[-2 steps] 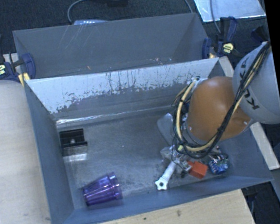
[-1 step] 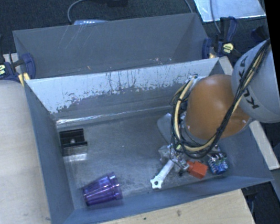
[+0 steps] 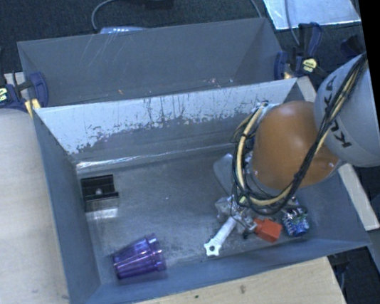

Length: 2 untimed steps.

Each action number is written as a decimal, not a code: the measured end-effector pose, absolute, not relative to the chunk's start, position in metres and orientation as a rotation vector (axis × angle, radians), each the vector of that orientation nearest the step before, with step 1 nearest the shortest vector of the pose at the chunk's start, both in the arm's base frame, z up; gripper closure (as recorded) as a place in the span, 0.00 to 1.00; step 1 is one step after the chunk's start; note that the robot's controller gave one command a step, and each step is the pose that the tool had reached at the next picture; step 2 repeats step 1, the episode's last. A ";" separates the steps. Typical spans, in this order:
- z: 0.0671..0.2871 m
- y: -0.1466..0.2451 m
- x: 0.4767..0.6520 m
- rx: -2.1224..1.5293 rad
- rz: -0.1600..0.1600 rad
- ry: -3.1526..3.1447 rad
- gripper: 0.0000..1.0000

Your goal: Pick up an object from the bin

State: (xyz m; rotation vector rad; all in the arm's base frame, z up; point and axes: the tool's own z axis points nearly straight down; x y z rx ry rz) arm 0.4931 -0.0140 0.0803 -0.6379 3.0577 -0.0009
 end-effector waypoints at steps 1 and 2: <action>0.098 -0.011 0.495 -0.634 -0.001 3.055 1.00; 0.098 -0.011 0.495 -0.634 -0.001 3.055 1.00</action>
Offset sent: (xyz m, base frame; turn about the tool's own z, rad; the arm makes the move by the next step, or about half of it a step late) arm -0.0038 0.0023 0.0501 0.0111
